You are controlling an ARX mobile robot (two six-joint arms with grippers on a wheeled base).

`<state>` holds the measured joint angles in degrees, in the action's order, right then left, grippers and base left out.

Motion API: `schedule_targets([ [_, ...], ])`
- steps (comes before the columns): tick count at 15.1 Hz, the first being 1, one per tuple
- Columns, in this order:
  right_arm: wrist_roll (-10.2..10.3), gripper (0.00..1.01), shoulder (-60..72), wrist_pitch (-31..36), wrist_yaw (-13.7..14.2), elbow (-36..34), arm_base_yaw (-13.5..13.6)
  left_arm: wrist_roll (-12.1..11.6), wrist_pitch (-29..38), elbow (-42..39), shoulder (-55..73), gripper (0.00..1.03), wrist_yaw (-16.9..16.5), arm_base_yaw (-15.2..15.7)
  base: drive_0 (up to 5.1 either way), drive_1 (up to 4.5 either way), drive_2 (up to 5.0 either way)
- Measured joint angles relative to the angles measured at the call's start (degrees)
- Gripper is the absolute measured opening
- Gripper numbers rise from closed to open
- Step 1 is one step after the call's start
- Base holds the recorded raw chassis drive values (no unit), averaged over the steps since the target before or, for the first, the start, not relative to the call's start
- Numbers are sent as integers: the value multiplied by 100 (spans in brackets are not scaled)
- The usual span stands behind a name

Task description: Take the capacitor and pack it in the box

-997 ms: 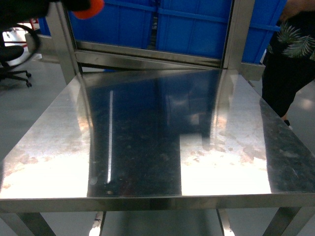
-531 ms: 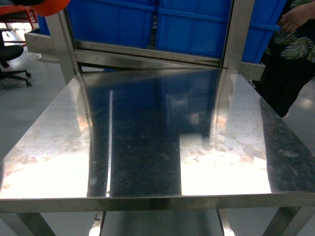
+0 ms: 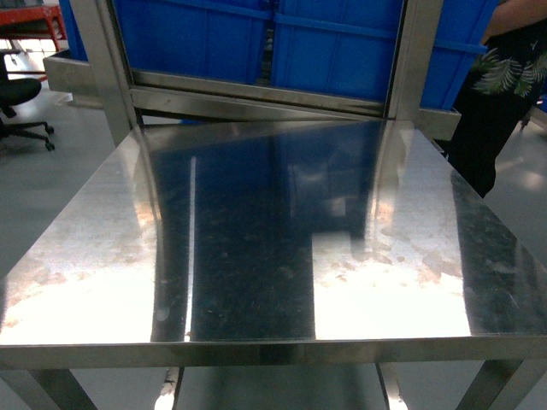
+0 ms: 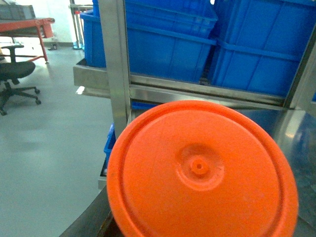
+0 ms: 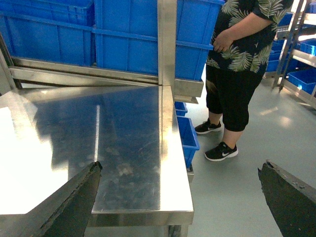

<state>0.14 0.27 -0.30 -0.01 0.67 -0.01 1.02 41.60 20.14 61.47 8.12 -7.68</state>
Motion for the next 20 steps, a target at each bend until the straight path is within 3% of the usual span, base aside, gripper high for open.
schedule_targets([
  [5,0,98,0,2,2,0,0,-2,-122,-1040,-1082,44,-341,341,0,0,0],
  [6,0,98,0,0,2,0,0,-7,-232,-1187,-1318,44,-752,627,0,0,0],
  [7,0,98,0,-2,7,0,0,-7,-341,-1311,-1523,44,-769,767,0,0,0],
  [14,0,98,0,0,2,0,0,-7,-1082,-1939,-2955,44,-809,767,0,0,0],
  [20,0,98,0,2,2,0,0,-7,-2236,-1939,-4201,44,-809,767,0,0,0],
])
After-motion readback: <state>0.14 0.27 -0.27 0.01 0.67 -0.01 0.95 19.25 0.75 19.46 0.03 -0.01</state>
